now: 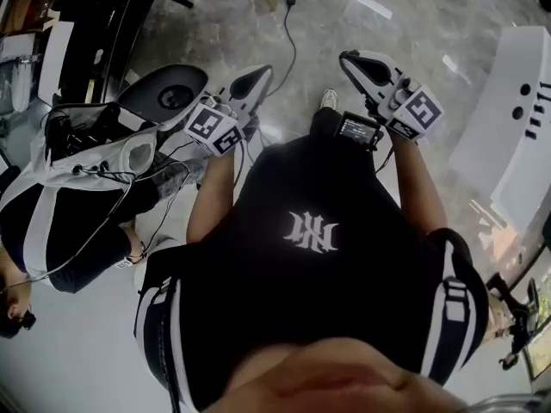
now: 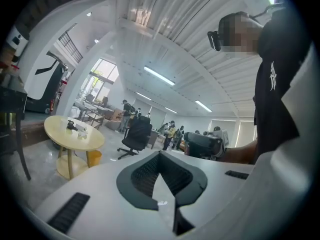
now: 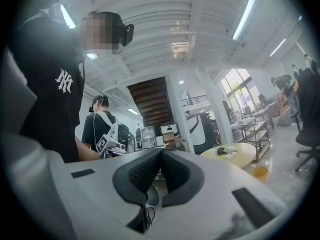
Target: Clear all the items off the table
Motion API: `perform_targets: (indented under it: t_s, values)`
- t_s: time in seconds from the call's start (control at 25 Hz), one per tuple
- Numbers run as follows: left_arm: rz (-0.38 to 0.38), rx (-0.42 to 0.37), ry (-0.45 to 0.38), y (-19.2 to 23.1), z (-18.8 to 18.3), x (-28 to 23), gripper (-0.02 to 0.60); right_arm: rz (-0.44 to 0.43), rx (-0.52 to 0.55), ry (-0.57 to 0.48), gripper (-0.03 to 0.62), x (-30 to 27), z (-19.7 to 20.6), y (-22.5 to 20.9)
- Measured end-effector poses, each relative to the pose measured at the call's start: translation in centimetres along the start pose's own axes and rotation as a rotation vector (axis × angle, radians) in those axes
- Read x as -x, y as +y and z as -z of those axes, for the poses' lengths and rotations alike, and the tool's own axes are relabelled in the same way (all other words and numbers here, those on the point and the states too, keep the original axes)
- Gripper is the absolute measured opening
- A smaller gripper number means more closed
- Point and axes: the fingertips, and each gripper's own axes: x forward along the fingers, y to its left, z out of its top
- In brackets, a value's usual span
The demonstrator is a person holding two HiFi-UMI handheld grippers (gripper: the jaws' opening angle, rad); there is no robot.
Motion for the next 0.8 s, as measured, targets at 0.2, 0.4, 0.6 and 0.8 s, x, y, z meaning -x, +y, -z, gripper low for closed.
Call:
perform_targets:
  t_s: [0.2, 0.4, 0.6, 0.8]
  values:
    - [-0.094, 0.016, -0.003, 0.9, -2.6, -4.6, 0.012, -0.09, -0.031, 0.017, 0.005, 0.6, -1.5, -5.1]
    - [-0.146, -0.007, -0.022, 5.0, -4.7, -8.6, 0.012, -0.154, -0.031, 0.006, 0.005, -2.5, -2.4, -10.8]
    - [-0.197, -0.022, -0.032, 8.1, -5.7, -10.6, 0.012, -0.19, 0.002, 0.043, 0.005, -5.2, -2.4, -14.5]
    - [-0.205, -0.035, -0.031, 14.1, -6.7, -12.0, 0.012, -0.186, 0.044, 0.082, 0.011, -10.5, -1.8, -18.4]
